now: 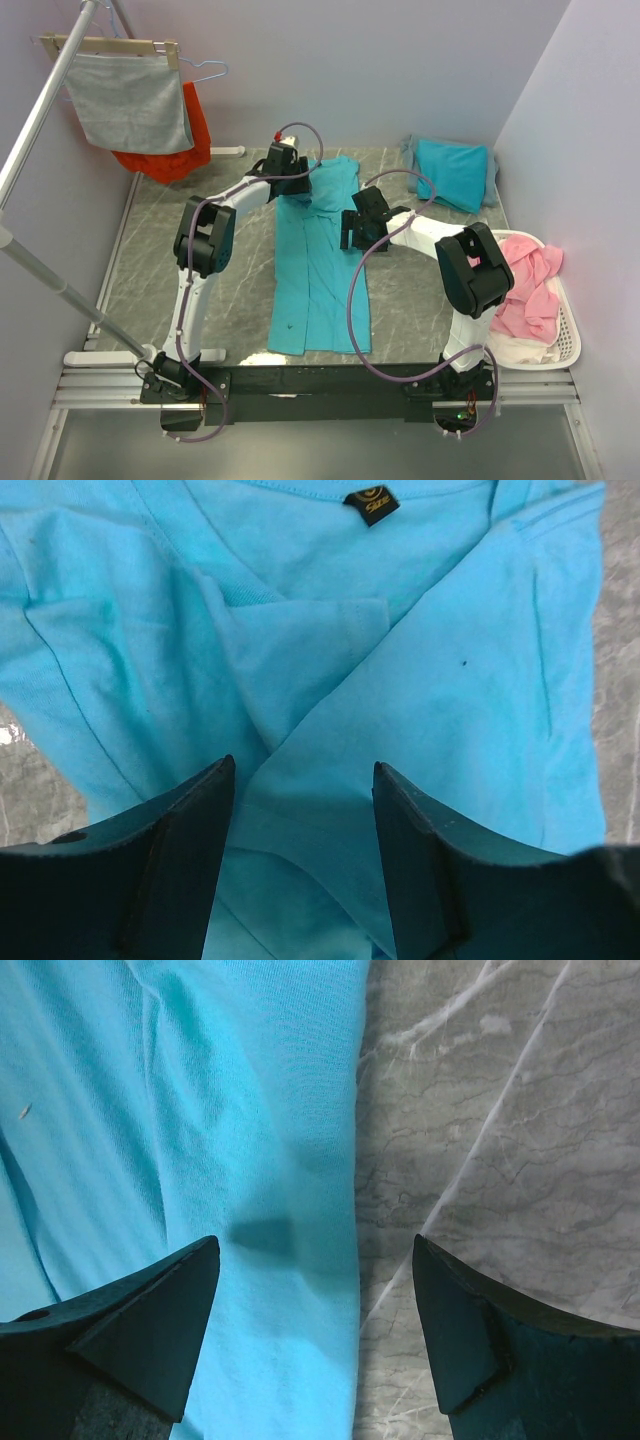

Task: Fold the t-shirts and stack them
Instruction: Fold the tshirt

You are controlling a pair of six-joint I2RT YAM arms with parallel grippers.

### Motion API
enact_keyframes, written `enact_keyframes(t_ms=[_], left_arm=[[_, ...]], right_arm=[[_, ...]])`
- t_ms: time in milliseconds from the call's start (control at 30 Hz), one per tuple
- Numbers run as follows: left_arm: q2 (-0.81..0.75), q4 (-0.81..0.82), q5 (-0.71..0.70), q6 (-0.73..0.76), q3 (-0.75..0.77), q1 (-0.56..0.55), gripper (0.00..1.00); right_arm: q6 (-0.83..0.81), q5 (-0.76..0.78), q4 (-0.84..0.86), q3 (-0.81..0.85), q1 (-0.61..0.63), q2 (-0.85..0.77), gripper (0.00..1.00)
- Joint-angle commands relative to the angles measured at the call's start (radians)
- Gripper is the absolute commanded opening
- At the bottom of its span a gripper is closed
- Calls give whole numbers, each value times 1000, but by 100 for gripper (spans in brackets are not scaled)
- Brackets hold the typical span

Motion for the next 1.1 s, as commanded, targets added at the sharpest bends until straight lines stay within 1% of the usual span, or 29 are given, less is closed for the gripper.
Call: enact_keyframes(t_ms=[0,133,167,233,267,433,467,533,567,800,833,867,900,933,967,1000,1033,1067], left_arm=[[7,-2,-7,20,38,-3,62],[18,-11,-1,18,56,-3,56],[19,-14,-3,20,63,-3,50],[19,-16,-6,23,66,-3,46],[13,-17,-12,26,66,-3,37],[-5,-31,-24,43,92,-3,21],[-8,-35,-24,46,101,-3,13],[-11,-45,-26,58,124,-2,3],[-10,-49,-29,61,133,-2,1],[30,-94,-32,104,247,20,1],[38,-100,-33,113,265,26,5],[48,-97,-33,116,268,29,17],[51,-91,-33,118,268,34,24],[55,-86,-32,116,273,43,33],[64,-92,-33,112,277,48,74],[67,-98,-33,109,283,54,99],[64,-107,-33,106,280,58,99],[58,-100,-68,106,267,60,99]], right_arm=[[-2,-21,-7,13,6,40,84],[-4,-21,-7,12,6,43,84],[-4,-23,-9,12,7,44,84],[-5,-21,-7,10,6,43,84],[-4,-21,-7,10,7,43,84],[-4,-23,-9,12,6,46,84],[-4,-23,-7,10,7,46,84],[-2,-23,-4,6,6,41,84],[-2,-23,-4,3,6,40,84],[-2,-20,0,-22,7,15,84],[-2,-21,2,-25,7,13,84],[-2,-21,2,-27,7,13,84],[-1,-21,3,-33,6,9,84],[-1,-21,3,-37,7,7,84],[1,-21,5,-39,7,4,84],[-1,-21,5,-40,7,4,84],[1,-23,2,-39,9,4,84],[1,-17,0,-42,7,1,83]])
